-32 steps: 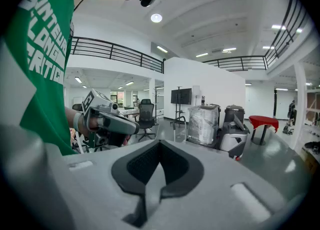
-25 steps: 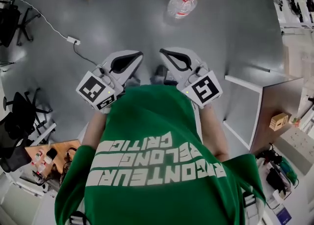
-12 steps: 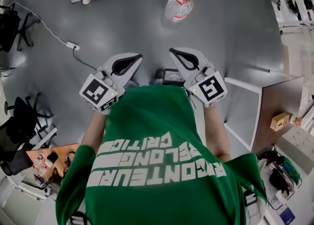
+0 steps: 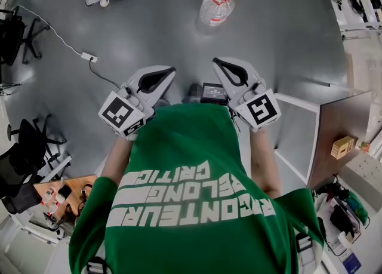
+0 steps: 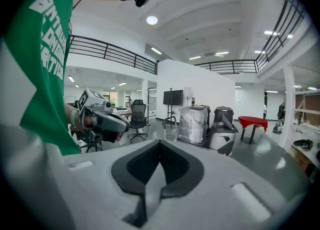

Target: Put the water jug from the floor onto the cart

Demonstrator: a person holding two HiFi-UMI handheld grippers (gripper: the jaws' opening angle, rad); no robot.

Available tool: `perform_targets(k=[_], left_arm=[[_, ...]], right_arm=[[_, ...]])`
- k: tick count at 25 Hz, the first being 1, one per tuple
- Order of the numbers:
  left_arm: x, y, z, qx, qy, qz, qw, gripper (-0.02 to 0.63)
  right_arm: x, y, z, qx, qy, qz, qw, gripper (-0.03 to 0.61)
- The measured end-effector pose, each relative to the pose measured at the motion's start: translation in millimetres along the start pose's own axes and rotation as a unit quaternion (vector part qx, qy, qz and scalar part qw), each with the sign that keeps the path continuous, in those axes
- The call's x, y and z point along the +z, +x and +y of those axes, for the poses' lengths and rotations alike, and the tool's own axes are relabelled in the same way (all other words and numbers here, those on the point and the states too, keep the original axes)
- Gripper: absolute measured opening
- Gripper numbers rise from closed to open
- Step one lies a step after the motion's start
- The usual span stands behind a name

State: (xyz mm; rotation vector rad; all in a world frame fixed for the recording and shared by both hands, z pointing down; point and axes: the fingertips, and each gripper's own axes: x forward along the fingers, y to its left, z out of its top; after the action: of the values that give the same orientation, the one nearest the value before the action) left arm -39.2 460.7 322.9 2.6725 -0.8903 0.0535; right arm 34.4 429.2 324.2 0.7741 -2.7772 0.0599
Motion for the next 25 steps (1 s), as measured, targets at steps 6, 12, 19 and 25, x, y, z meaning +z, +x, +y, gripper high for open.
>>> perform_targets(k=[6,12,19,25], left_arm=[[-3,16,-16,-0.026,-0.007,-0.002,0.9996,0.015],[-12,42,-36,-0.041,-0.015,-0.006,0.9990,0.015],[-20,70,-62,-0.035,-0.007,-0.001,0.9994,0.015],[-23,85,-69,-0.039,-0.001,0.010,0.9992,0.015]], right_arm=[[-10,-24,-13,-0.022,0.006,0.002,1.000,-0.008],[-31,-64,-33,-0.035,0.029,0.009,0.999,-0.009],[-51,-103,-56,-0.048,0.034,0.011,0.998,-0.008],[-58,-110,-65,-0.058,0.034,0.002,0.998,-0.008]])
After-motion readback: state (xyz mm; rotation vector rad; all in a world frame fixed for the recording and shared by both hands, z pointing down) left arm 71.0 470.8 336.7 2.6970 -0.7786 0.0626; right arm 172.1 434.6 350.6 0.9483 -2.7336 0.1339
